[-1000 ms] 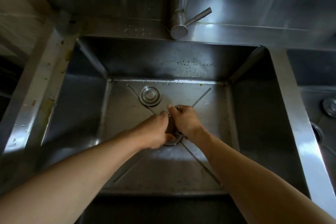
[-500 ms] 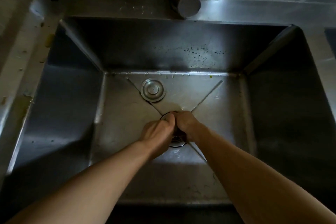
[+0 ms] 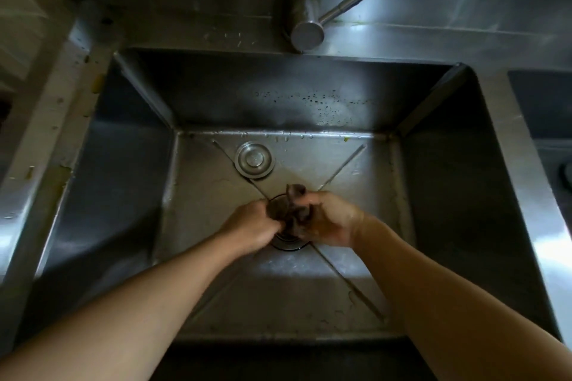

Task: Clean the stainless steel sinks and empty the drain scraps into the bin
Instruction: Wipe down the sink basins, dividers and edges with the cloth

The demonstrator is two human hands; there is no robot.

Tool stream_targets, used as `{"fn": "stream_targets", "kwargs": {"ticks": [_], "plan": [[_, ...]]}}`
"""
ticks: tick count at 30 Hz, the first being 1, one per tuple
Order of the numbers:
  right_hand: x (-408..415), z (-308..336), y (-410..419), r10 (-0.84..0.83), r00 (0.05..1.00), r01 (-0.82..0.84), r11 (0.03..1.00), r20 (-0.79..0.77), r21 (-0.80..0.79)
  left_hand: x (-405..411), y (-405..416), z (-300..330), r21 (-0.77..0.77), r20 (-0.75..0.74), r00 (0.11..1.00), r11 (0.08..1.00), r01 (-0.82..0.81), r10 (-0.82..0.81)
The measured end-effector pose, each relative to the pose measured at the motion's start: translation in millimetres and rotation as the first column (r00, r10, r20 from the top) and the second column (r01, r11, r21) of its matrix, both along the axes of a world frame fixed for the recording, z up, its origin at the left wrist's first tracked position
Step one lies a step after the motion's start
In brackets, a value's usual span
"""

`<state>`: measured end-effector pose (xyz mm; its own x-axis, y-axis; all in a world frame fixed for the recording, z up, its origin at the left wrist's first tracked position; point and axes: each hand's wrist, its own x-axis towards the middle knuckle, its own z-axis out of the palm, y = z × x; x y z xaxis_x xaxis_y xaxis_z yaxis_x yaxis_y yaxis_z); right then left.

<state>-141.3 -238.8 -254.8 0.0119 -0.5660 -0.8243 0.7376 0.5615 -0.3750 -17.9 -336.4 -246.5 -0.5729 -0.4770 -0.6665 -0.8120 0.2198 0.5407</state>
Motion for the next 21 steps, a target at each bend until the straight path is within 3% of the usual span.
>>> {"fn": "stream_targets", "kwargs": {"ticks": [2,5,8,10,13,18,21], "plan": [[-2.8,14.2,11.9,-0.018,0.997,0.03,0.985,0.078,-0.169,3.3,-4.3,10.2,0.258,0.034,0.978,0.944,-0.207,0.205],[0.5,27.3,24.5,0.07,0.997,-0.071,0.935,-0.018,-0.346,6.7,-11.2,30.0,0.552,0.206,0.895,0.708,-0.439,0.394],[12.2,36.7,29.7,0.1,0.966,-0.174,0.934,-0.24,-0.313,5.8,-14.5,48.9,0.7,0.289,0.833,0.489,-0.52,0.471],[18.3,43.9,29.3,0.068,0.919,-0.191,0.939,-0.389,-0.287,4.1,-14.0,61.2,0.752,0.31,0.826,0.41,-0.516,0.472],[18.4,53.9,25.5,-0.037,0.881,-0.125,0.943,-0.471,-0.31,1.4,-10.9,71.7,0.769,0.327,0.843,0.398,-0.5,0.427],[12.3,62.0,20.1,-0.028,0.859,-0.095,0.972,-0.512,-0.213,2.9,-8.0,79.1,0.803,0.34,0.878,0.382,-0.457,0.337],[15.7,61.7,17.7,-0.109,0.899,0.014,0.975,-0.423,-0.22,5.9,-4.1,79.6,0.837,0.351,0.876,0.31,-0.452,0.33]]}}
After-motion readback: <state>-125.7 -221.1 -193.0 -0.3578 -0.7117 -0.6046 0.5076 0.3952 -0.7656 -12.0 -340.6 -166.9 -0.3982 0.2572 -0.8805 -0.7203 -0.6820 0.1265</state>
